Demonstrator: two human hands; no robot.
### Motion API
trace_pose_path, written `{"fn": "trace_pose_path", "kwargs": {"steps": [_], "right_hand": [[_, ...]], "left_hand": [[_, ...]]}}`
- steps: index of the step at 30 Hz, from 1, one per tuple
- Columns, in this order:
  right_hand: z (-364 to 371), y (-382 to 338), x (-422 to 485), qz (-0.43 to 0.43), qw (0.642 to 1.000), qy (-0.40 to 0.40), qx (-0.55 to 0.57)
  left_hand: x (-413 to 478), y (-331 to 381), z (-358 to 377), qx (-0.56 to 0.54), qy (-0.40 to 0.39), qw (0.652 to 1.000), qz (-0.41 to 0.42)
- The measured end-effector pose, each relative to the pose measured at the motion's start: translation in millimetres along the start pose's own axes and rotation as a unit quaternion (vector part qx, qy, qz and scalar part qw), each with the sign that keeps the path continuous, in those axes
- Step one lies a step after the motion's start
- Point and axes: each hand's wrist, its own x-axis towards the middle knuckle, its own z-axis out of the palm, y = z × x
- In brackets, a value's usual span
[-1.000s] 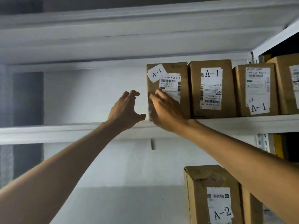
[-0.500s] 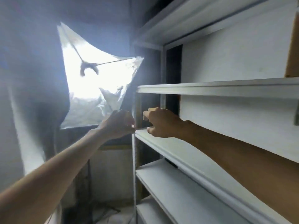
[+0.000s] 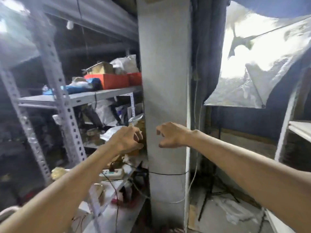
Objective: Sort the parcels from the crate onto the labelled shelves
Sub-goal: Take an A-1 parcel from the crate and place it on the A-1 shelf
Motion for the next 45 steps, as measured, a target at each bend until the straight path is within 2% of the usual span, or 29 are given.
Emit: {"fn": "trace_pose_path", "kwargs": {"steps": [8, 17, 22, 28, 34, 39, 45], "right_hand": [[59.3, -169.2, 39.1, -0.198, 0.976, -0.072, 0.048], [110.4, -303.4, 50.1, -0.33, 0.933, -0.116, 0.086], [151.1, -345.2, 72.1, -0.374, 0.907, -0.168, 0.1], [194.0, -372.9, 102.0, -0.44, 0.871, -0.2, 0.082], [234.7, -399.0, 131.8, -0.494, 0.832, -0.227, 0.115], [272.7, -437.0, 166.1, -0.507, 0.822, -0.237, 0.102], [313.5, -492.7, 213.5, -0.501, 0.826, -0.249, 0.068]], "left_hand": [[-149.3, -122.1, -29.8, 0.047, 0.013, 0.977, -0.21], [-270.3, -199.5, -37.1, 0.053, -0.001, 0.941, -0.334], [-298.3, -237.5, -20.9, 0.05, 0.002, 0.918, -0.393], [-323.8, -269.7, 8.1, 0.025, -0.004, 0.88, -0.474], [-344.7, -302.8, 22.1, 0.008, -0.006, 0.843, -0.538], [-360.3, -347.9, 28.6, 0.014, -0.021, 0.813, -0.582], [-371.3, -431.7, 32.0, 0.002, -0.041, 0.803, -0.594]]}}
